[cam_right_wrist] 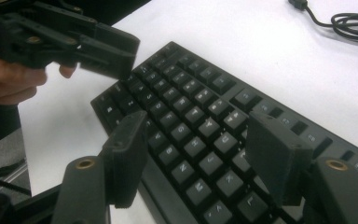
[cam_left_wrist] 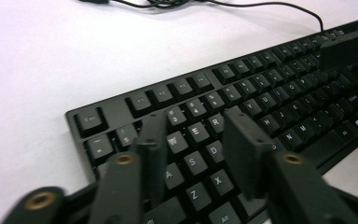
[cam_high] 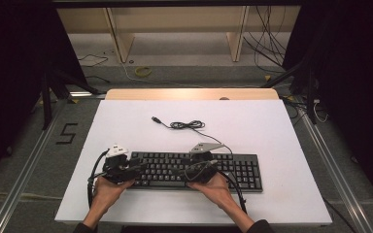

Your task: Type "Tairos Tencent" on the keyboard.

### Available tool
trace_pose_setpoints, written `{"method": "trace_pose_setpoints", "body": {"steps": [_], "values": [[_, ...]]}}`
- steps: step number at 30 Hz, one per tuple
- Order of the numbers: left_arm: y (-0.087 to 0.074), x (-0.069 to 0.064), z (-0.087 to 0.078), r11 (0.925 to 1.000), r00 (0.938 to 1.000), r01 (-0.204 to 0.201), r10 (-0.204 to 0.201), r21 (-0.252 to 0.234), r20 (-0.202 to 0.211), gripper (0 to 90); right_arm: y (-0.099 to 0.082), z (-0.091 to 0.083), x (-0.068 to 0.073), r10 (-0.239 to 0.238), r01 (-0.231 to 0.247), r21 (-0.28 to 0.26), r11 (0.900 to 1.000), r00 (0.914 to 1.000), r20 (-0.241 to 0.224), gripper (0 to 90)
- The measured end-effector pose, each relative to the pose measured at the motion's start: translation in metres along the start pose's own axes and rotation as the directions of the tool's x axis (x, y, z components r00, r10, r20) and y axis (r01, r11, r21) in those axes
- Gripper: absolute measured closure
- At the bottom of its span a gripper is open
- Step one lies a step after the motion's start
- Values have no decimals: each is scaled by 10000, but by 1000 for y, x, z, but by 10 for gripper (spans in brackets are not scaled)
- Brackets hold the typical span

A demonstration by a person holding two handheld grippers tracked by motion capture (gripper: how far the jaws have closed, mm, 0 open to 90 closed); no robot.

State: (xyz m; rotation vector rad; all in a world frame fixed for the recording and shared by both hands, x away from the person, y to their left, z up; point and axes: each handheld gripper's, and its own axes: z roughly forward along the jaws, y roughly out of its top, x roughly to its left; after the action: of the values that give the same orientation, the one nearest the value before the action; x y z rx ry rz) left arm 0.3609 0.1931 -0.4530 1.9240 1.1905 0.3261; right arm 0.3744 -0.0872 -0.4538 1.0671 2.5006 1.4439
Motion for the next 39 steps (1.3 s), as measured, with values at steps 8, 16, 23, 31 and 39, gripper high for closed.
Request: {"method": "trace_pose_setpoints", "body": {"steps": [8,16,23,31,39], "values": [[6,-7,16,9987,9994,-307,299,406,197,839,-9,-8,-2,-19,19,-30,10000,10000,-22,422],[9,-11,28,9944,9982,-599,592,870,105,887,-12,-12,0,-61,59,-107,9999,9999,-134,436],[9,-10,35,9924,9984,-559,566,1098,-37,887,-14,-12,1,-55,53,-130,9999,9999,-163,435],[8,-9,41,9905,9984,-545,556,1262,-54,888,-15,-12,1,-62,59,-152,9999,9998,-176,424],[6,-8,43,9891,9982,-568,585,1357,-90,889,-15,-13,2,-46,44,-129,9999,9999,-162,429]]}}
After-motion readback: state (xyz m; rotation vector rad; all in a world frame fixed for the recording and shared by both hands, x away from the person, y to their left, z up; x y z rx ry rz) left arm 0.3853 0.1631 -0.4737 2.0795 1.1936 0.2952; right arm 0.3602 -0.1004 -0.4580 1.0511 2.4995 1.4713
